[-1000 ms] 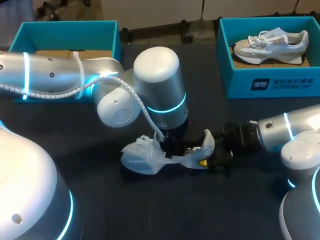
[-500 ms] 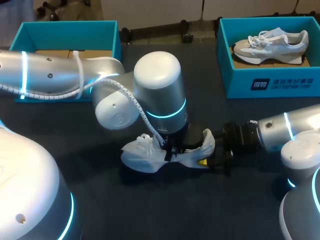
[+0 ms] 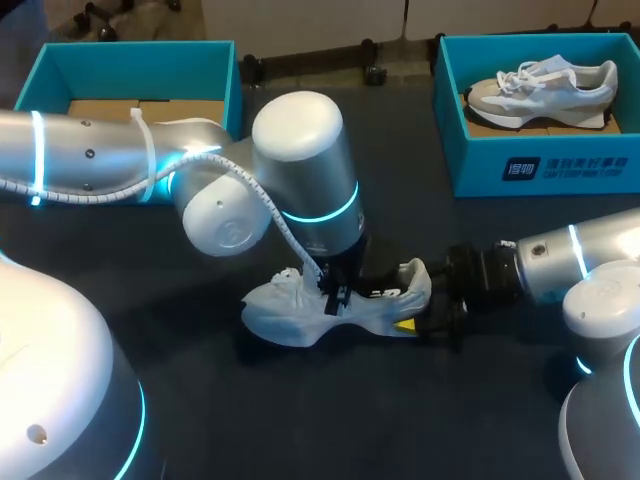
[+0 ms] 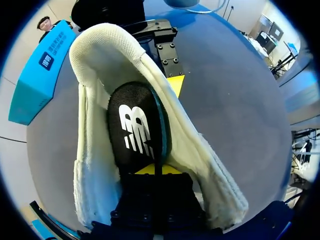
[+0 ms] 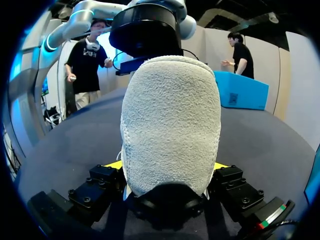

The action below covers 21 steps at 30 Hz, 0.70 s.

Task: Take the shoe out of the shoebox, open the shoe tongue, remove and reinsert the insole, then place the shoe into the shoebox

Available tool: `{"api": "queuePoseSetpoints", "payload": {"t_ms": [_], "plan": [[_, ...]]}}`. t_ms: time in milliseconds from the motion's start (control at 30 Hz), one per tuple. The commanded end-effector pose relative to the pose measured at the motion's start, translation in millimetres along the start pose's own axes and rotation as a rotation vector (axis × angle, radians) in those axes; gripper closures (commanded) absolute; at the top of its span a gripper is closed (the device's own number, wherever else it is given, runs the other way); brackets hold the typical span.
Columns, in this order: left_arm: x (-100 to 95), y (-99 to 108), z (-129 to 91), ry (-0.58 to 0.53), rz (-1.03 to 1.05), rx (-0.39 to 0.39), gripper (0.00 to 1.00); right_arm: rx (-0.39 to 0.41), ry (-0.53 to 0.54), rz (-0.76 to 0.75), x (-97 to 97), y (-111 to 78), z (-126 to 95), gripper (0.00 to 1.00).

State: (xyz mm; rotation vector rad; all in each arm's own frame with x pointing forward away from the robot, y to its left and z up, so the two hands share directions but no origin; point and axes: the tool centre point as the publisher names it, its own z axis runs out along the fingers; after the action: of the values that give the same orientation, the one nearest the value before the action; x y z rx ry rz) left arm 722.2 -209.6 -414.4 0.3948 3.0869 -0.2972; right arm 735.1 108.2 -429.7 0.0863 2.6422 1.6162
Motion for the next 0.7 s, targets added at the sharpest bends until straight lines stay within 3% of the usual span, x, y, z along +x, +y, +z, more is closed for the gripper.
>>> {"api": "queuePoseSetpoints", "payload": {"t_ms": [33,700], "plan": [[2.6,0,14,0.030,0.004,0.008,1.00,0.002,-0.001,0.000,-2.5,-8.8,4,1.00],[-1.9,-1,-25,0.076,-0.022,0.071,1.00,0.002,-0.001,0.000,-2.5,-8.8,4,1.00]]}}
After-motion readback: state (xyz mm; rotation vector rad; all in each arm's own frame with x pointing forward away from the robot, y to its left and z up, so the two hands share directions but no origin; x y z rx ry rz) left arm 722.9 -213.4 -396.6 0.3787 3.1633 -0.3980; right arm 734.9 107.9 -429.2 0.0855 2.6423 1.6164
